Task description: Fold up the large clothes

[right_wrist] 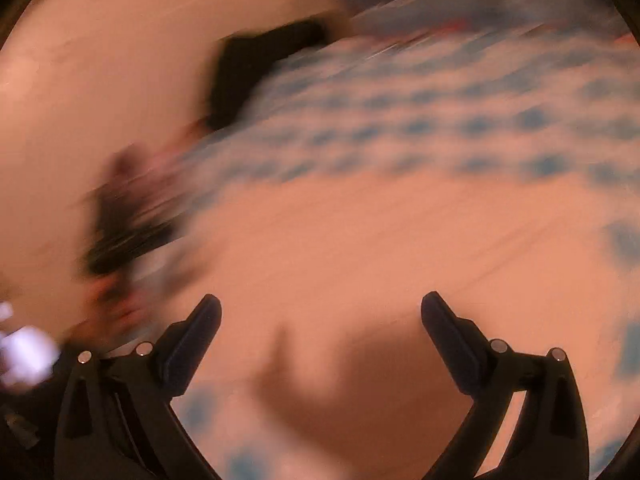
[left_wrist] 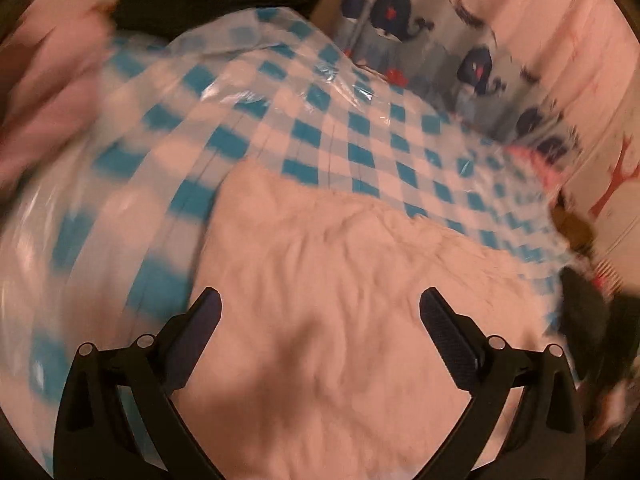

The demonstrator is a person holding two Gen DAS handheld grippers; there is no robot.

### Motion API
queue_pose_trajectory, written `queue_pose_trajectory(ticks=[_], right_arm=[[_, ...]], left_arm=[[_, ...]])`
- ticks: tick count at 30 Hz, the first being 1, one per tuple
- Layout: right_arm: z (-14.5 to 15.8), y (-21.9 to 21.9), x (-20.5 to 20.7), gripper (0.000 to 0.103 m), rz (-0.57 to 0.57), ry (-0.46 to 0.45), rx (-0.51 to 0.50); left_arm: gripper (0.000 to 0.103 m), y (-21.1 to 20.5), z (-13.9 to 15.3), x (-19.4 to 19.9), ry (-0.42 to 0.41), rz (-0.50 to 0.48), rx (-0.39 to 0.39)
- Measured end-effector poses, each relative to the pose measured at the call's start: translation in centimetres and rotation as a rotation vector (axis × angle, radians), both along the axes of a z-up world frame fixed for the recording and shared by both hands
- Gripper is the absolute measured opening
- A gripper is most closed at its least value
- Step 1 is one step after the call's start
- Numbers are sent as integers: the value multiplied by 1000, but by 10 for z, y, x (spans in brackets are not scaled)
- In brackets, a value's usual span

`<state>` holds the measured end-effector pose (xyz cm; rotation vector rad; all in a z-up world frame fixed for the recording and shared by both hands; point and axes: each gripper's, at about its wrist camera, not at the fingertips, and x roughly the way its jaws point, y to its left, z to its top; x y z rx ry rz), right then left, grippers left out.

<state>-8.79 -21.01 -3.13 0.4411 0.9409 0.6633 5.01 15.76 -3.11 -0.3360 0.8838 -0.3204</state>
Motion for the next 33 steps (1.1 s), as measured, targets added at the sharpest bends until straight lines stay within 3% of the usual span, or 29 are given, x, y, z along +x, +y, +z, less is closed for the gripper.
queue_pose_trajectory(ticks=[4, 9, 15, 22, 28, 31, 33], right_arm=[[-43, 81, -34, 96, 159, 92, 93], [-89, 115, -1, 96, 55, 199, 240], [-77, 96, 25, 97, -80, 201, 478], [-57, 87, 29, 97, -98, 174, 562], [-69, 82, 20, 97, -85, 202, 569], [-78, 59, -5, 97, -130, 244, 460], [-80, 24, -32, 97, -212, 245, 346]], left_arm=[[96, 42, -15, -43, 88, 89, -132], [96, 63, -33, -77, 152, 145, -269], [96, 40, -57, -94, 242, 72, -362], [96, 0, -82, -83, 271, 59, -536], [96, -21, -103, -42, 274, 197, -600], [96, -21, -105, -30, 282, 243, -605], [96, -23, -97, -26, 253, 223, -587]])
